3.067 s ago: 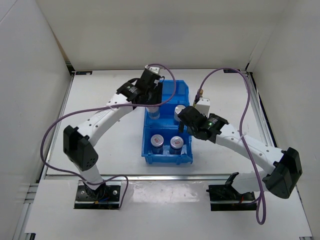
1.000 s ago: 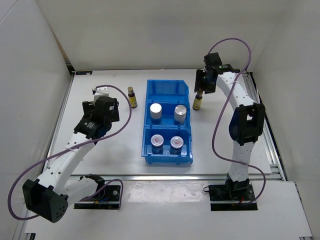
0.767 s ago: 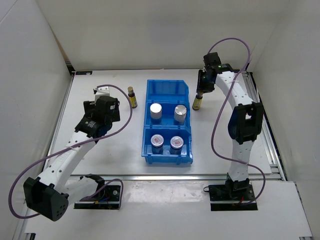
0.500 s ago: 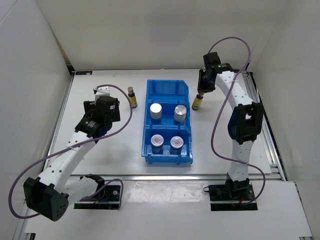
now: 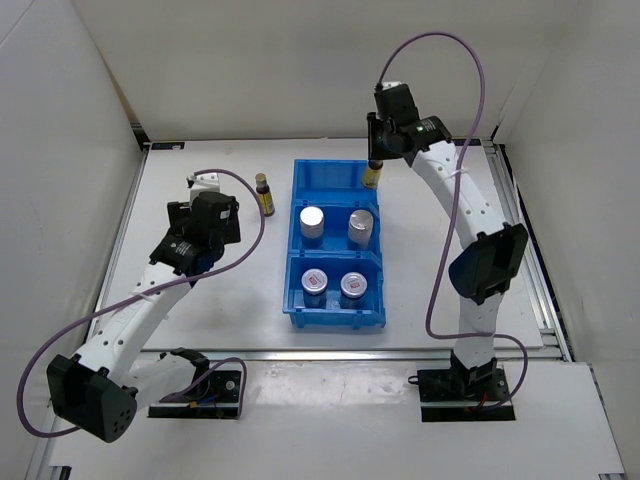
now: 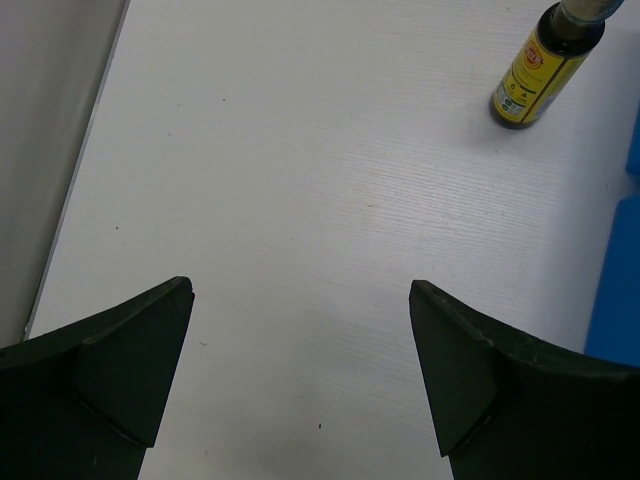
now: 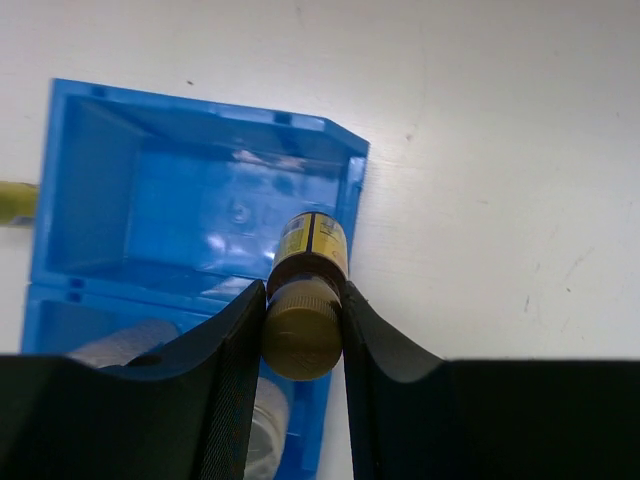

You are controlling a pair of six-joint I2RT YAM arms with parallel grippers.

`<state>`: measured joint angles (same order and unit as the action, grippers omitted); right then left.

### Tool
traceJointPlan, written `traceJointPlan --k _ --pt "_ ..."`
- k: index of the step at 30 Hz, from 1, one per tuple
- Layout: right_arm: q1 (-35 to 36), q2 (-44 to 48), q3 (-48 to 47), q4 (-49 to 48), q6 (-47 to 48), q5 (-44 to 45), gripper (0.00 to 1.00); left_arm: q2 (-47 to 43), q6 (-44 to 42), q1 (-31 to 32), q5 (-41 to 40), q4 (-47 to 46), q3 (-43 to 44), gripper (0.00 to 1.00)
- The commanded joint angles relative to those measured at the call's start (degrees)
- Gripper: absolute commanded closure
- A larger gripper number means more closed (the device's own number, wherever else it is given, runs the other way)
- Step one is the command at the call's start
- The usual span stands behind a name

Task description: Organize the condiment bottles

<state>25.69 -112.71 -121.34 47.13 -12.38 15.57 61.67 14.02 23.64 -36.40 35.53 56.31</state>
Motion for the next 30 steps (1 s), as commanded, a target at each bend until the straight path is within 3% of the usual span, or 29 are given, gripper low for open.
traceJointPlan --k 1,9,20,23,24,28,30 --pt "0.5 -0.3 -5.0 -2.8 1.4 1.5 1.0 -0.4 0.4 0.0 0.6 -0.6 2.2 0.0" --pt "1.6 -8.4 -10.0 -2.7 1.4 -1.2 1.0 -0.4 0.4 0.0 0.6 -0.6 2.2 0.0" --pt "1.6 -13.1 -7.0 -4.3 1.4 -3.5 0.99 -0.4 -0.1 0.0 1.7 -1.2 2.2 0.0" --pt "1.6 -12.4 -6.3 -4.3 1.4 -2.8 0.63 0.1 -0.1 0.0 1.7 -1.2 2.2 0.0" --pt "1.6 -11.8 -5.8 -4.3 1.4 -2.8 0.4 0.6 -0.1 0.0 1.7 -1.2 2.7 0.0" --pt "1.6 -8.9 -5.8 -4.3 0.3 0.6 0.05 1.3 -0.1 0.0 1.7 -1.2 2.7 0.0" --pt "1.6 -6.1 -5.8 -4.3 -0.4 1.2 0.0 1.8 -0.1 0.0 1.7 -1.2 2.7 0.0"
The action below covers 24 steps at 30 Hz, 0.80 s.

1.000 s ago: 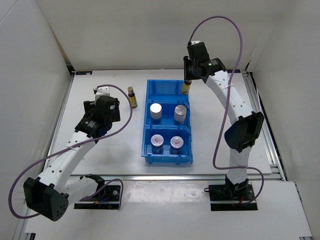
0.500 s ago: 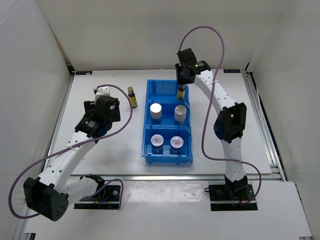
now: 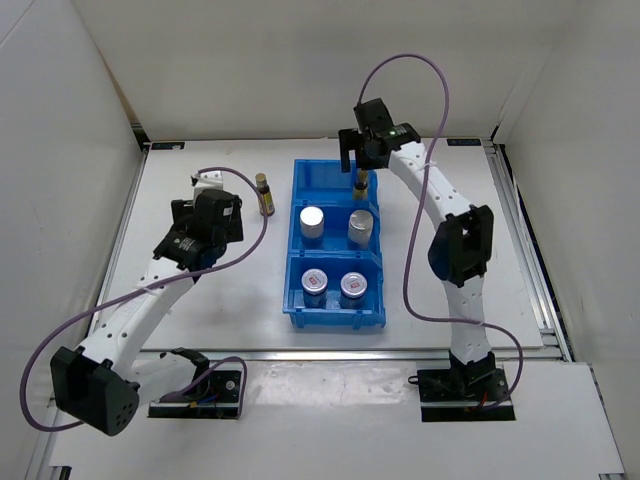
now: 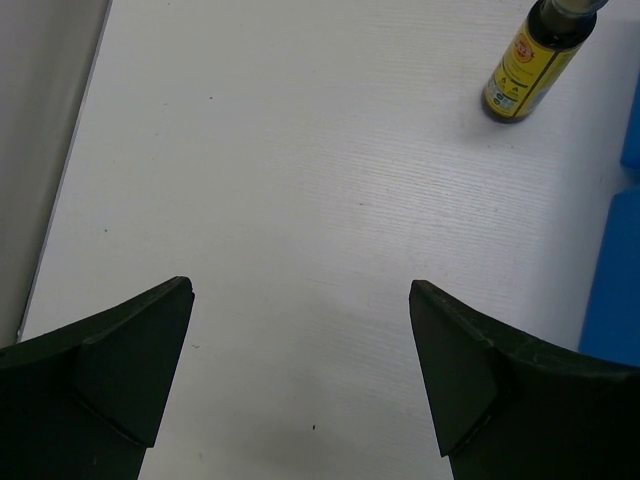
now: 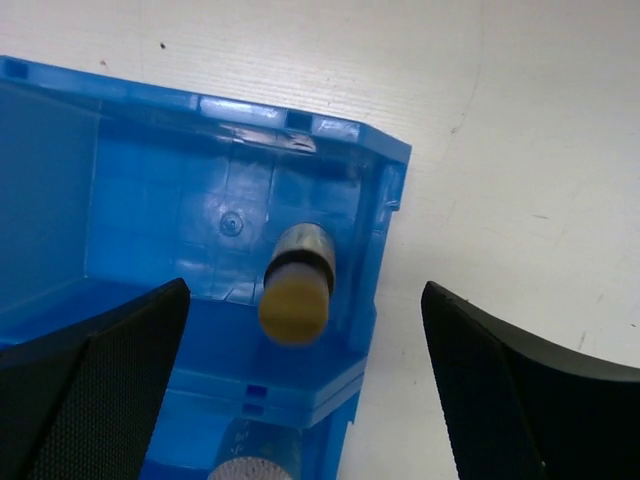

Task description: Organize the condiment bottles

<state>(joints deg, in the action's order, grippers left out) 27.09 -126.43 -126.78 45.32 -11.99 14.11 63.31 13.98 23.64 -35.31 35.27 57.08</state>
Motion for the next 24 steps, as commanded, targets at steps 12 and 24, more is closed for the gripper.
traceJointPlan --k 12,24 --pt "4.3 43.4 44.7 -2.2 -22.8 16.9 0.0 4.1 2.5 -0.6 10.4 -0.9 7.5 0.0" --pt "13.0 48.8 63.8 -0.9 -38.9 23.2 0.01 32.0 0.6 -1.9 17.5 -0.9 31.7 0.19"
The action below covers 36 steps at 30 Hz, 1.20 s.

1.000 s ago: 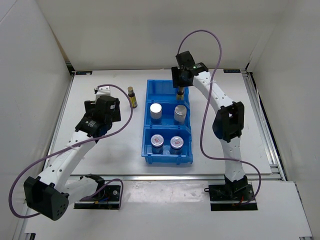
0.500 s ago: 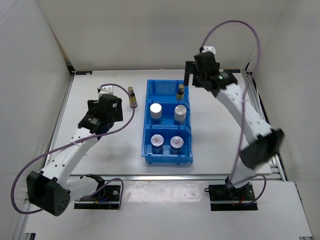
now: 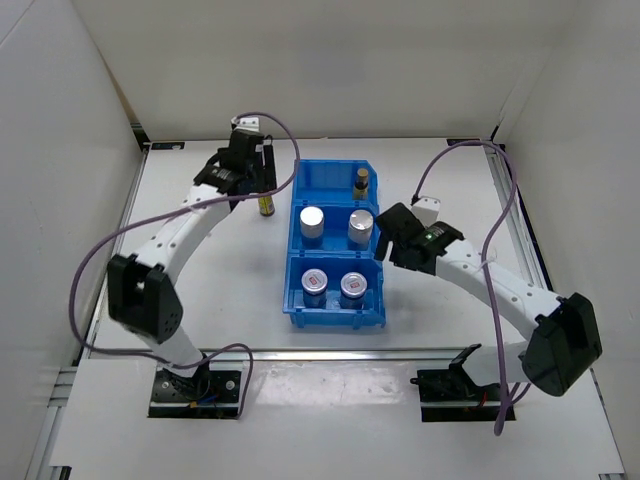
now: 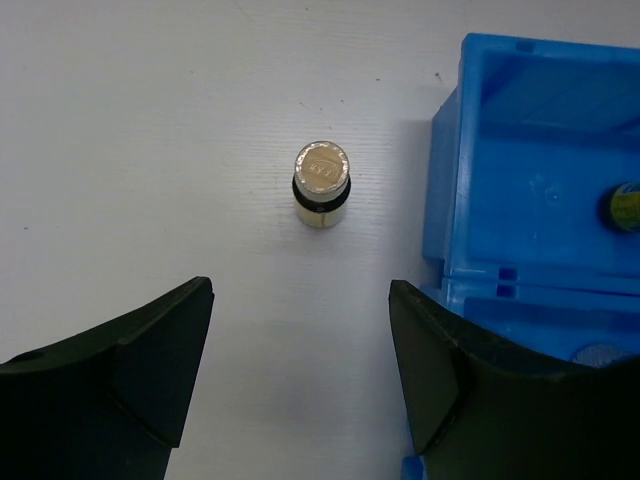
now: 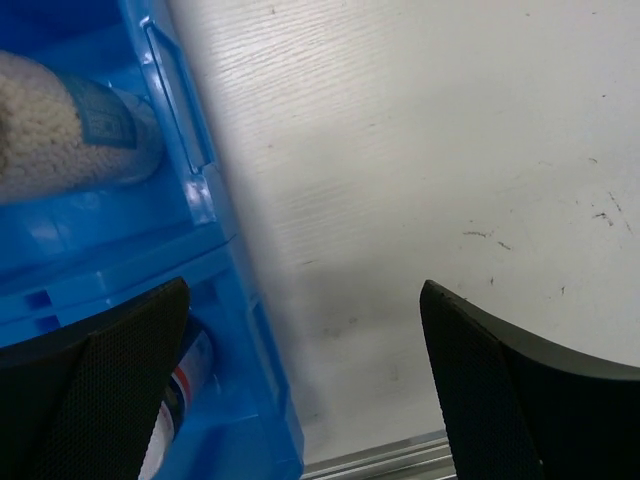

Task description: Organize the condiment bottles

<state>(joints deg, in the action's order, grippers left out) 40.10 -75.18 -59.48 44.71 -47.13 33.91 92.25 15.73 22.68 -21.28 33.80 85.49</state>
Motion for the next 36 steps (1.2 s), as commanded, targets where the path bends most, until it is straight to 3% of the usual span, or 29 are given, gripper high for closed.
traceJointPlan --k 1,5,14,21,30,36 --pt "1.2 -3.4 -5.8 -0.3 -3.8 3.4 0.01 4.4 -1.1 -1.0 3.4 0.6 5.1 0.19" --pt "3.8 -4.8 -7.1 0.9 -3.1 6.8 0.01 11.3 -1.1 -1.5 2.2 0.6 9.2 0.19" --pt "3.8 -3.7 -6.1 -0.1 -3.1 7.4 0.01 17.6 -2.3 -4.7 4.0 0.6 15.0 0.19" --pt "3.8 -4.2 -6.6 -0.1 -2.5 7.4 0.01 21.0 -2.8 -5.8 6.9 0.6 17.9 0.34" --pt "3.8 -4.8 -6.6 -0.1 -2.5 7.4 0.01 21.5 -1.8 -5.8 9.1 0.6 18.4 0.42" --pt "3.8 -4.8 -6.6 -0.1 -2.5 7.4 0.01 21.5 -1.8 -5.8 9.7 0.6 18.4 0.58"
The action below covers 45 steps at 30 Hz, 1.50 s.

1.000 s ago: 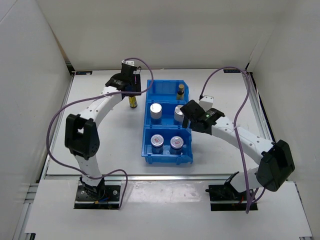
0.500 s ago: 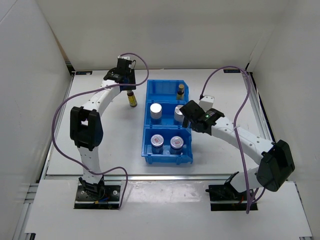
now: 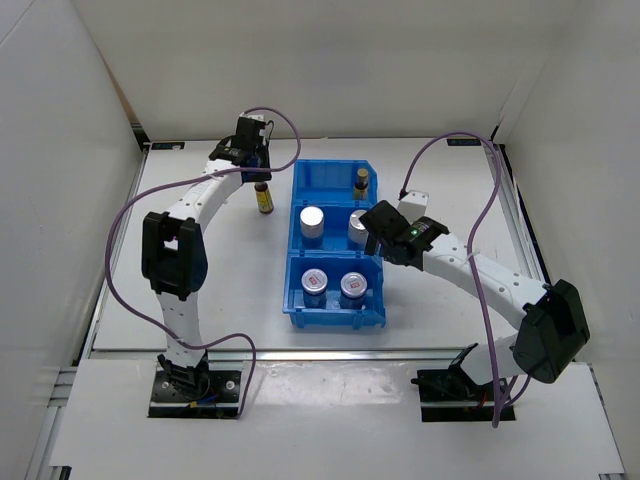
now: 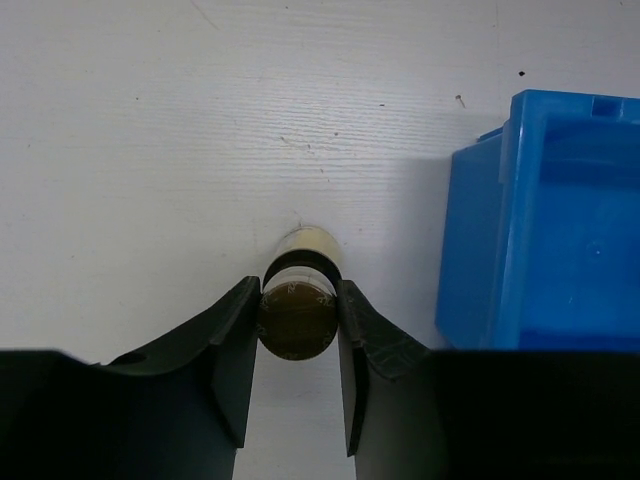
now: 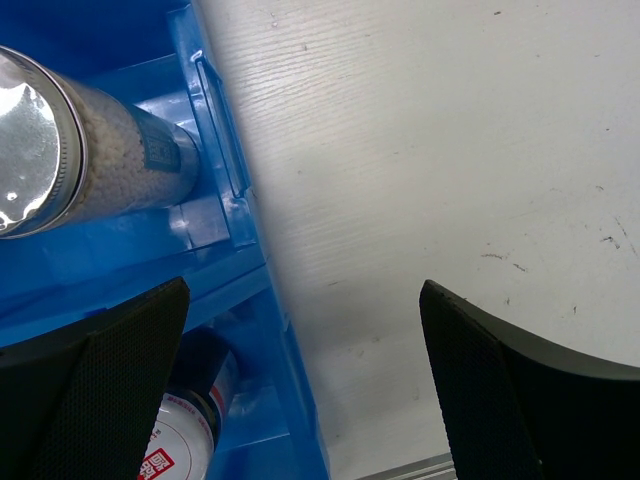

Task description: Organize the condiment bottles

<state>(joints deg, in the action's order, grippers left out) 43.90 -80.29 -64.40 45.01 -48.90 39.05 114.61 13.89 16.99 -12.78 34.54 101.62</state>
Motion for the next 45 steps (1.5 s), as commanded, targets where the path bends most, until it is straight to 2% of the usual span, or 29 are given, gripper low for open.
traceJointPlan --k 1,6,15,21,25,45 --pt "0.0 0.3 -1.7 -0.5 -0.8 2.3 0.01 -1.4 0.1 -0.1 1.2 -0.2 2.3 0.6" --pt "0.0 0.3 -1.7 -0.5 -0.8 2.3 0.01 -5.0 0.1 0.4 -1.4 0.4 3.8 0.76" --pt "0.0 0.3 -1.7 -0.5 -0.8 2.3 0.01 -11.1 -0.5 9.2 -13.0 3.9 17.2 0.88" --pt "0.0 0.3 -1.7 -0.5 -0.8 2.3 0.01 -9.9 -0.5 15.1 -13.5 3.9 23.9 0.89" --pt "0.0 0.3 -1.7 -0.5 -0.8 2.3 0.01 -6.4 -0.5 16.8 -11.0 3.9 27.0 0.89" --pt "0.0 0.8 -1.2 -0.5 -1.3 2.3 0.01 5.9 2.6 18.2 -9.2 4.5 23.8 0.89"
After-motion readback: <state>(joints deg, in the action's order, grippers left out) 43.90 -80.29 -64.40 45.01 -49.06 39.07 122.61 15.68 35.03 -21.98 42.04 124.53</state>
